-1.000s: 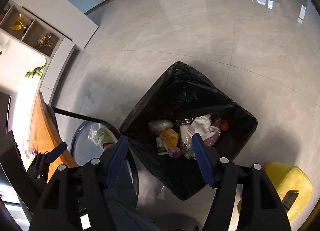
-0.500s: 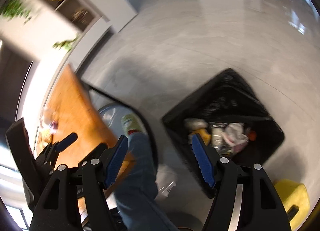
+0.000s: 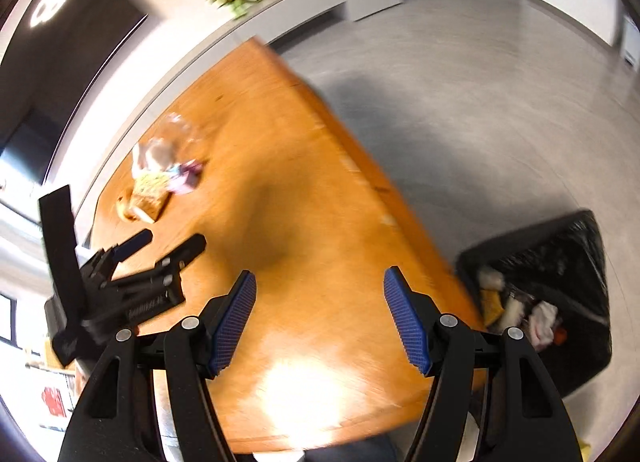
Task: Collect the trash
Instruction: 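Swing both tools back over the table, then grasp the yellow corn-print snack cup with the left gripper while the right grasps the pink-blue toy block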
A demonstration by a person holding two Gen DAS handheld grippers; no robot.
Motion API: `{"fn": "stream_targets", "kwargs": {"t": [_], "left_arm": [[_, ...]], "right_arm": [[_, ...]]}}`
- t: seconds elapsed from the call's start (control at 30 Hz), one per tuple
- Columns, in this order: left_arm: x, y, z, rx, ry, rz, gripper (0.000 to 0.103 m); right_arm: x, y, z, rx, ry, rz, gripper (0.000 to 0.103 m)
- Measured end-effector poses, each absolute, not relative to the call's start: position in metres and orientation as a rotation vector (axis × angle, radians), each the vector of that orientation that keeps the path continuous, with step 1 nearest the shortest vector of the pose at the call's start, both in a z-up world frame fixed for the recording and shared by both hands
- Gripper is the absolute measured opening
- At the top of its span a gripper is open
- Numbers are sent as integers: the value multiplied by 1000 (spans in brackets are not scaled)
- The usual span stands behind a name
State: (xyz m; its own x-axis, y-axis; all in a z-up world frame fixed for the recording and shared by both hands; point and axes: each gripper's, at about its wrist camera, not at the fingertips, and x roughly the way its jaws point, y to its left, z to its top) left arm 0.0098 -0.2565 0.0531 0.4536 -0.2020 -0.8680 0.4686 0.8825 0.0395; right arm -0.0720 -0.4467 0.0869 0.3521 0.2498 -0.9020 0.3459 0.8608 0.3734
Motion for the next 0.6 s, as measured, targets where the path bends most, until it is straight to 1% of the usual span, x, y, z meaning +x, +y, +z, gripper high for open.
{"fn": "stream_targets", "kwargs": {"t": [0.23,0.5,0.57,0.6], "left_arm": [[86,-176,41,223,1069,-243,97],[147,-151,22,150,1134,-251,97],[156,-147,18,114,1142,-284,93],[158,-145,19,98,1142,-290,83]], "right_arm": [[-31,-403,67,529,1287,14,67],[13,-372,55,501,1324,66,67],[27,-363,53,498,1323,96,67],[37,-356,52,500,1321,121,67]]}}
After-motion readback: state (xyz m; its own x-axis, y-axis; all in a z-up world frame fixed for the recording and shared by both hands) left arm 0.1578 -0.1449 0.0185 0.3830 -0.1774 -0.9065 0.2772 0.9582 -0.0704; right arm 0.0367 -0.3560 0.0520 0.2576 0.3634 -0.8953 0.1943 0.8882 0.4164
